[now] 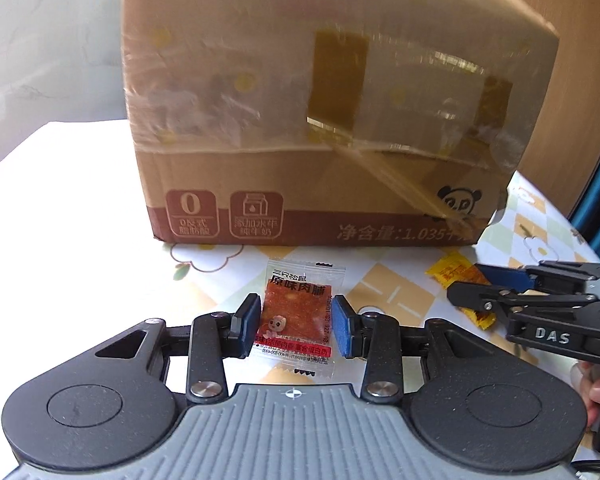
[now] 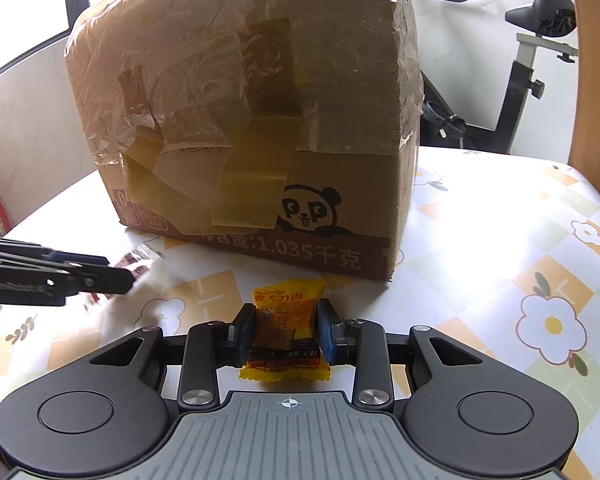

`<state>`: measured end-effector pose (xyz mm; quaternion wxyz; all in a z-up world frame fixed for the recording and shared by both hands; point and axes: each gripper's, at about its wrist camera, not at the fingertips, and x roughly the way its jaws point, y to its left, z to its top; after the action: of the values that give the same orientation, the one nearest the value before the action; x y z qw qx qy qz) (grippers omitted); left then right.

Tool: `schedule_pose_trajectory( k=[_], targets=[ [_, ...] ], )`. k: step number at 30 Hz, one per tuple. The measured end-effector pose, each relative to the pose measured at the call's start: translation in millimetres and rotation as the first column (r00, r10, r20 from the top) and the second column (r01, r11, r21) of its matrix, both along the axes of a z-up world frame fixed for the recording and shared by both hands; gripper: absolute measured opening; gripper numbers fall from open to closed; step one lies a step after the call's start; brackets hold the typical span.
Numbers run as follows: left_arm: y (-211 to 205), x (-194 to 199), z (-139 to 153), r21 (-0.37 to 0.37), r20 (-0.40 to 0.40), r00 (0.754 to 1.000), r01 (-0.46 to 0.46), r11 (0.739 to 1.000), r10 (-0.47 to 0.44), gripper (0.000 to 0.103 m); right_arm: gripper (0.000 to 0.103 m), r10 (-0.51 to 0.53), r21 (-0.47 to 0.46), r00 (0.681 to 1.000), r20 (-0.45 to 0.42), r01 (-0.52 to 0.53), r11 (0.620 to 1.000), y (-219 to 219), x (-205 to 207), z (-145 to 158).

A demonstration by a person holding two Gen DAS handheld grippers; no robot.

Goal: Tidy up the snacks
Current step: 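Lift both held snacks up and carry them over the box, then open both grippers to drop the snacks into the box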

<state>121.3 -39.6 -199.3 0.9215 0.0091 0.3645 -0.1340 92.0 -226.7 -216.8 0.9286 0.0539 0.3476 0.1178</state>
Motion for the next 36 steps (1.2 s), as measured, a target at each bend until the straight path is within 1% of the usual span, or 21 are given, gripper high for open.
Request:
schedule_pose_trajectory(
  k=[4, 6, 8, 12, 13, 15, 17, 19, 21, 24, 25, 26, 30, 33, 36],
  targets=[
    [13.5, -11.1, 18.9, -0.02, 0.061, 0.998, 0.006, 1.0, -0.004, 0.041, 0.03, -0.004, 0.017, 1.0, 0.013, 0.003, 1.0, -2.2, -11.1, 11.8],
    [22.0, -16.9, 30.3, -0.025, 0.101, 0.995, 0.002, 1.0, 0.001, 0.041, 0.029, 0.0, 0.037, 0.999, 0.033, -0.002, 0.999, -3.3, -20.3, 24.0],
    [29.0, -24.3, 49.6, -0.044, 0.147, 0.989, 0.0, 0.999, 0.007, 0.041, 0.03, 0.018, 0.038, 0.998, 0.063, -0.02, 0.999, -3.0, -29.6, 39.3],
    [41.3, -33.6, 80.0, -0.069, 0.217, 0.976, 0.014, 0.998, 0.001, 0.041, 0.029, 0.067, 0.036, 0.987, 0.144, -0.073, 0.997, -0.5, -47.1, 79.3],
    [35.7, -32.1, 90.1, -0.076, 0.234, 0.972, 0.017, 0.997, 0.001, 0.041, 0.029, 0.079, 0.029, 0.982, 0.174, -0.085, 0.996, 1.2, -50.6, 90.0],
    [39.4, -34.6, 108.4, -0.095, 0.26, 0.966, 0.018, 0.995, 0.007, 0.041, 0.029, 0.096, 0.028, 0.964, 0.247, -0.106, 0.994, 3.7, -55.9, 112.2],
    [42.0, -33.8, 131.1, -0.12, 0.306, 0.952, 0.034, 0.992, 0.005, 0.041, 0.029, 0.096, 0.043, 0.949, 0.301, -0.114, 0.993, 4.8, -52.9, 133.8],
    [40.6, -30.5, 153.6, -0.133, 0.35, 0.937, 0.04, 0.99, 0.009, 0.041, 0.029, 0.087, 0.051, 0.932, 0.353, -0.112, 0.992, 3.8, -41.6, 157.3],
    [39.7, -20.9, 171.6, -0.149, 0.385, 0.923, 0.054, 0.987, 0.008, 0.041, 0.029, 0.074, 0.054, 0.924, 0.376, -0.102, 0.993, 3.6, -22.7, 175.4],
    [29.3, 7.1, 189.4, -0.138, 0.421, 0.907, 0.045, 0.989, 0.018, 0.041, 0.029, 0.057, 0.028, 0.917, 0.396, -0.074, 0.997, 8.4, 11.6, 196.4],
    [24.8, 18.1, 192.7, -0.133, 0.424, 0.905, 0.04, 0.99, 0.021, 0.042, 0.029, 0.05, 0.018, 0.916, 0.398, -0.062, 0.998, 11.0, 24.7, 201.6],
    [22.1, 28.3, 194.9, -0.126, 0.418, 0.908, 0.038, 0.991, 0.019, 0.042, 0.029, 0.051, 0.011, 0.923, 0.382, -0.06, 0.998, 13.2, 40.3, 204.8],
    [13.1, 71.4, 198.0, -0.108, 0.371, 0.928, -0.006, 0.994, 0.045, 0.042, 0.029, 0.013, -0.01, 0.956, 0.294, -0.01, 1.0, 20.9, 95.6, 206.4],
    [16.0, 89.3, 196.1, -0.083, 0.326, 0.944, -0.029, 0.996, 0.055, 0.043, 0.03, -0.013, -0.009, 0.975, 0.222, 0.015, 1.0, 24.2, 119.4, 199.4],
    [19.5, 99.6, 188.0, -0.054, 0.282, 0.959, -0.025, 0.998, 0.039, 0.045, 0.035, -0.027, -0.014, 0.987, 0.161, 0.03, 0.999, 29.2, 127.1, 190.3]
  ],
)
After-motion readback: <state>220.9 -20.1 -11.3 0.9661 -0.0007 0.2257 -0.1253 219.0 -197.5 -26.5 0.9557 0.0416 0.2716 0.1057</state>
